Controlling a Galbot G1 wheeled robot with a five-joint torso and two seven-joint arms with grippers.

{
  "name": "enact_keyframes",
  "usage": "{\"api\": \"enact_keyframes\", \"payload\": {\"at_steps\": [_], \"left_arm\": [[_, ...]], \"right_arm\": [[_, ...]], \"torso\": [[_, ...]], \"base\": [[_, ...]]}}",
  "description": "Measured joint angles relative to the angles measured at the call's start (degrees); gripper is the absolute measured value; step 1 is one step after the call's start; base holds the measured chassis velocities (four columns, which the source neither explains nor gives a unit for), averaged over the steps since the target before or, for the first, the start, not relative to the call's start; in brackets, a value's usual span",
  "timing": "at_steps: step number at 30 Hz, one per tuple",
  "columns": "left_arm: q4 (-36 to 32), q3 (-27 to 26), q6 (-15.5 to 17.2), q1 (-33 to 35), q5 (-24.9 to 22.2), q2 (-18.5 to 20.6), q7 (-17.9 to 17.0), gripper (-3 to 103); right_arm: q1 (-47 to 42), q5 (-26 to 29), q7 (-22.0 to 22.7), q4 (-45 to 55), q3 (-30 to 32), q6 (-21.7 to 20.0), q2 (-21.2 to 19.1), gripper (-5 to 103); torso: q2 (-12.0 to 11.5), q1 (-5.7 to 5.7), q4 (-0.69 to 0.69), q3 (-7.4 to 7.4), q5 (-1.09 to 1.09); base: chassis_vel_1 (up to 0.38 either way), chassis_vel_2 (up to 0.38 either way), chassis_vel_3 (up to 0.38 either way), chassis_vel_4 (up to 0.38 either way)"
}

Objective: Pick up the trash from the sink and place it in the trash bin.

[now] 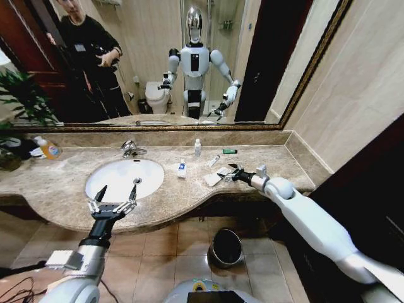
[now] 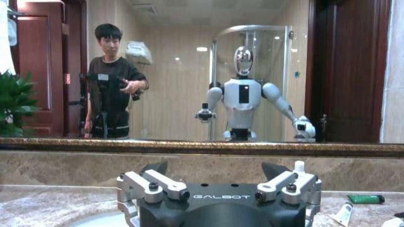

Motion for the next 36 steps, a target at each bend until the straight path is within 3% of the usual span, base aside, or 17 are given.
{"api": "enact_keyframes", "payload": {"at_steps": [10, 16, 21, 26, 36], "left_arm": [[0.0, 0.0, 0.0, 0.0, 0.0, 0.0, 0.0, 100], [0.0, 0.0, 0.0, 0.0, 0.0, 0.0, 0.0, 100], [0.0, 0.0, 0.0, 0.0, 0.0, 0.0, 0.0, 100], [0.0, 0.0, 0.0, 0.0, 0.0, 0.0, 0.0, 100], [0.0, 0.0, 0.0, 0.0, 0.0, 0.0, 0.0, 100]], "right_arm": [[0.6, 0.5, -7.0, -2.6, 2.3, -3.0, -0.3, 100], [-0.1, 0.4, -7.7, -2.3, 2.6, -2.6, -0.6, 103], [-0.7, -0.3, -7.9, -2.2, 2.6, -2.2, -0.2, 91], [-0.4, -0.8, -7.1, -2.8, 2.3, -1.8, 0.6, 99], [1.7, -2.2, -6.8, -5.8, 1.2, -1.4, 2.8, 100]], "torso": [[0.0, 0.0, -0.01, 0.0, -0.01], [0.0, 0.0, -0.01, 0.0, 0.0], [0.0, 0.0, -0.01, 0.0, 0.0], [0.0, 0.0, -0.01, 0.0, -0.01], [0.0, 0.0, 0.0, 0.0, -0.01]], "base": [[0.0, 0.0, 0.0, 0.0], [0.0, 0.0, 0.0, 0.0], [0.0, 0.0, 0.0, 0.0], [0.0, 0.0, 0.0, 0.0], [0.0, 0.0, 0.0, 0.0]]}}
